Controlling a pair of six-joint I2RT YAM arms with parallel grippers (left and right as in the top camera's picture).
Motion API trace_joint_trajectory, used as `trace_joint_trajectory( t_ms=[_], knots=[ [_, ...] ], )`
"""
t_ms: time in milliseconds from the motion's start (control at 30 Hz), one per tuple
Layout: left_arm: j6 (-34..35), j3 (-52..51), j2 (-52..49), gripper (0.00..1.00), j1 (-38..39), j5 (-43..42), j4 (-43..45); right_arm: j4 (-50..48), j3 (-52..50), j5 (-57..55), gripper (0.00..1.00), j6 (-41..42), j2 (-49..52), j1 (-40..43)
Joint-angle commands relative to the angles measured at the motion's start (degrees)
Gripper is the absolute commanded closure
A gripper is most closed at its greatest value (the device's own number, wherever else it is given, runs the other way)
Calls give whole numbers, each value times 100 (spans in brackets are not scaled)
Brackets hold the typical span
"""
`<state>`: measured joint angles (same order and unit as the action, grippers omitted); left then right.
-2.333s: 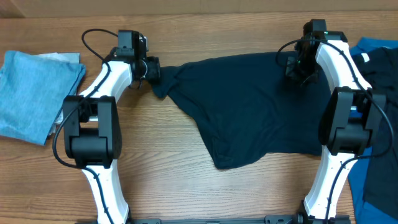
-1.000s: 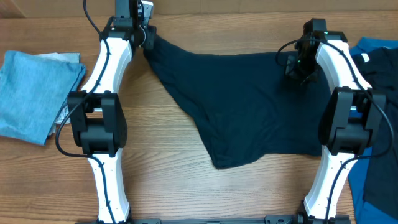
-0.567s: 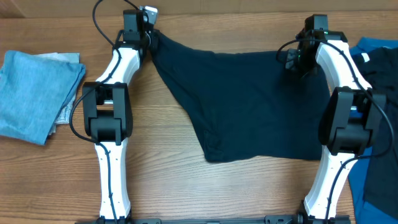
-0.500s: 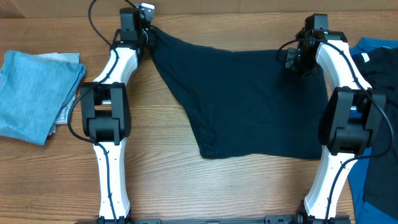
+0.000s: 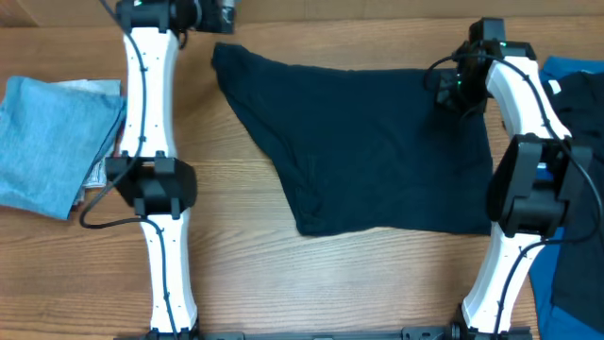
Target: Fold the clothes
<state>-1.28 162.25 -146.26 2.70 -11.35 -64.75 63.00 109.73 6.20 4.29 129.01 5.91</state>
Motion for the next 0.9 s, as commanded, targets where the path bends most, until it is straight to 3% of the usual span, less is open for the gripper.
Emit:
trace_joint_trajectory(
  t_ms=[0, 67, 133, 233, 267, 467, 567, 867],
  knots=[
    [828, 415, 22, 0, 708, -101, -1360, 267, 166, 96, 45, 37, -398, 348],
    [1567, 415, 22, 0, 1217, 879, -2179, 387, 166, 481, 29, 11, -396, 511],
    [1934, 444, 50, 0, 1665, 1532, -2785, 529, 166, 487, 20, -149, -396, 535],
    [1930, 442, 260, 0, 2199, 1648, -3206, 654, 166, 487, 8, -225, -396, 531],
    [1875, 442, 420, 0, 2406, 1589, -3206, 675, 166, 485, 0, -225, -396, 531],
    [1749, 420, 2723, 0, 3515, 1665, -3206, 706, 166, 483, 0, -223, -396, 531],
    [1622, 92, 3493, 0, 3595, 1729, -3206, 597, 166, 483, 0, -221, -396, 531],
    [1631, -1250, 3965, 0, 3582, 2702, -3204, 560, 166, 483, 0, -221, -396, 531]
  ],
)
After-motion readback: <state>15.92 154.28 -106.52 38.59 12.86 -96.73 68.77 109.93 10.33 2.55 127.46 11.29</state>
